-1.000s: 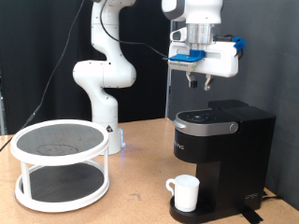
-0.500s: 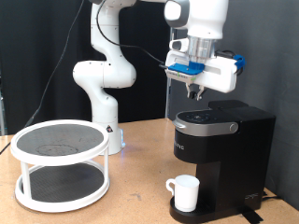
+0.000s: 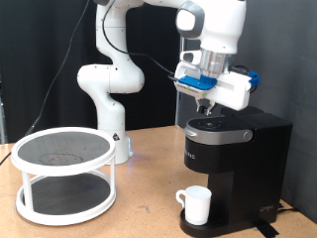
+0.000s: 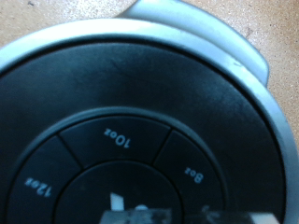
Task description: Make a cup of coffee with the keurig machine
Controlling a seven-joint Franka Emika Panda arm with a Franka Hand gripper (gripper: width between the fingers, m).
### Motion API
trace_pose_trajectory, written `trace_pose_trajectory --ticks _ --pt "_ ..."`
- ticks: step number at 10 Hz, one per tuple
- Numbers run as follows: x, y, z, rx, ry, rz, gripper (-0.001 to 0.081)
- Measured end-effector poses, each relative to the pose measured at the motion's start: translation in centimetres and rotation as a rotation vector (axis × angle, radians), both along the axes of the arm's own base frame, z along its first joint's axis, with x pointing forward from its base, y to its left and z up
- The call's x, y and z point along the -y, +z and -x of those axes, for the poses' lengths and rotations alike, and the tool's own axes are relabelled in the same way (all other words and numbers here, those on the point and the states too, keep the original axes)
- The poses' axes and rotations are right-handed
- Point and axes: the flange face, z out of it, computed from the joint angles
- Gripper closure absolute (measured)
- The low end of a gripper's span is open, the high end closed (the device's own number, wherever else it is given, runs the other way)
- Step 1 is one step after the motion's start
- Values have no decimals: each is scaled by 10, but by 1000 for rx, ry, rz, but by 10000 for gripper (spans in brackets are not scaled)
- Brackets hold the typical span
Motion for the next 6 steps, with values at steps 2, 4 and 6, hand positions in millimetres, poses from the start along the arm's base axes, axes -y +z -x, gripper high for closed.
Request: trace_pose_trajectory --ticks 2,4,6 --pt "-2 -12 1 -20 15 11 806" --pt "-5 -17 1 -23 25 17 806" --pt "-7 -17 1 -21 30 17 806"
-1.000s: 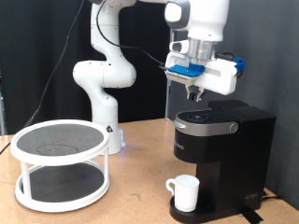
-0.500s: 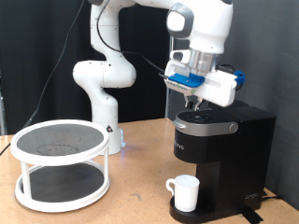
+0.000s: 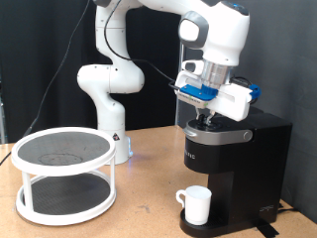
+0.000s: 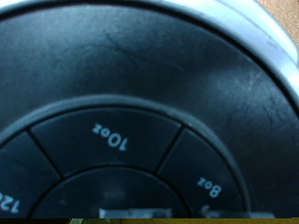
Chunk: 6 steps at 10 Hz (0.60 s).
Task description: Make a cup of coffee with the keurig machine
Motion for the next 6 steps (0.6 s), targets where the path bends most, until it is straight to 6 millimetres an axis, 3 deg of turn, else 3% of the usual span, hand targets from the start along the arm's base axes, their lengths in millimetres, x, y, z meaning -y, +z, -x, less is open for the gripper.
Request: trace_pose_trajectory --ticks 6 --pt "-5 2 -2 47 27 -44 806"
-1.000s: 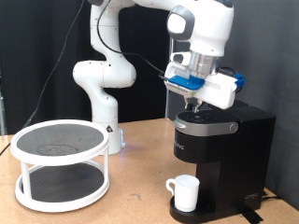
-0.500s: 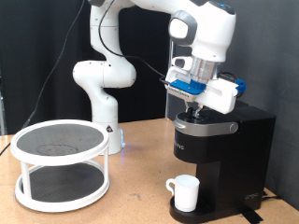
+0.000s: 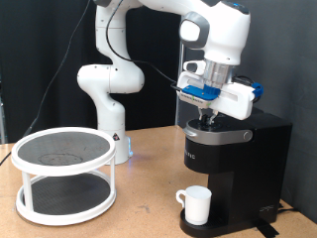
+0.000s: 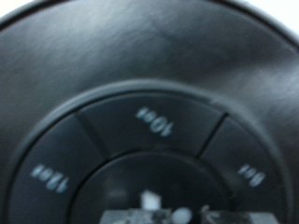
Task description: Make a cup of coffee with the keurig machine
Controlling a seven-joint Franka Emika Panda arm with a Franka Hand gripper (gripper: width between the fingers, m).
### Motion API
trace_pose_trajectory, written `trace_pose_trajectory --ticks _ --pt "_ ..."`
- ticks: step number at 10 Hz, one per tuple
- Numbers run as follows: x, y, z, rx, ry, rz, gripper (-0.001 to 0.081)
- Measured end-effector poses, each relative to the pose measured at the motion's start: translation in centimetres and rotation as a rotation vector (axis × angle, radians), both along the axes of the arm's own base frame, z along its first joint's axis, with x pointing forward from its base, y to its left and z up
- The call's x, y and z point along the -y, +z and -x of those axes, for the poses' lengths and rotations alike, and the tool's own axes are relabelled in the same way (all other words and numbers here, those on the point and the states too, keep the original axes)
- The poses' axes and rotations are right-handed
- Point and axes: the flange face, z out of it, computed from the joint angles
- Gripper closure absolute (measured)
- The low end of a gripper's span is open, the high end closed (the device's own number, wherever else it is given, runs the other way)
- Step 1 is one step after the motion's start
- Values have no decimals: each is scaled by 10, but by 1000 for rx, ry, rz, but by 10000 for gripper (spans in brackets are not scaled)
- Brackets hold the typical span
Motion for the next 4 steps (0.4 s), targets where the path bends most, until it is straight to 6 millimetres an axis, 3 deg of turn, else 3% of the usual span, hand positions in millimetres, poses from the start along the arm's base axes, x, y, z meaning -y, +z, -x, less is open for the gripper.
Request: trace_pose_trajectory --ticks 4 --pt "9 29 10 52 39 -80 806"
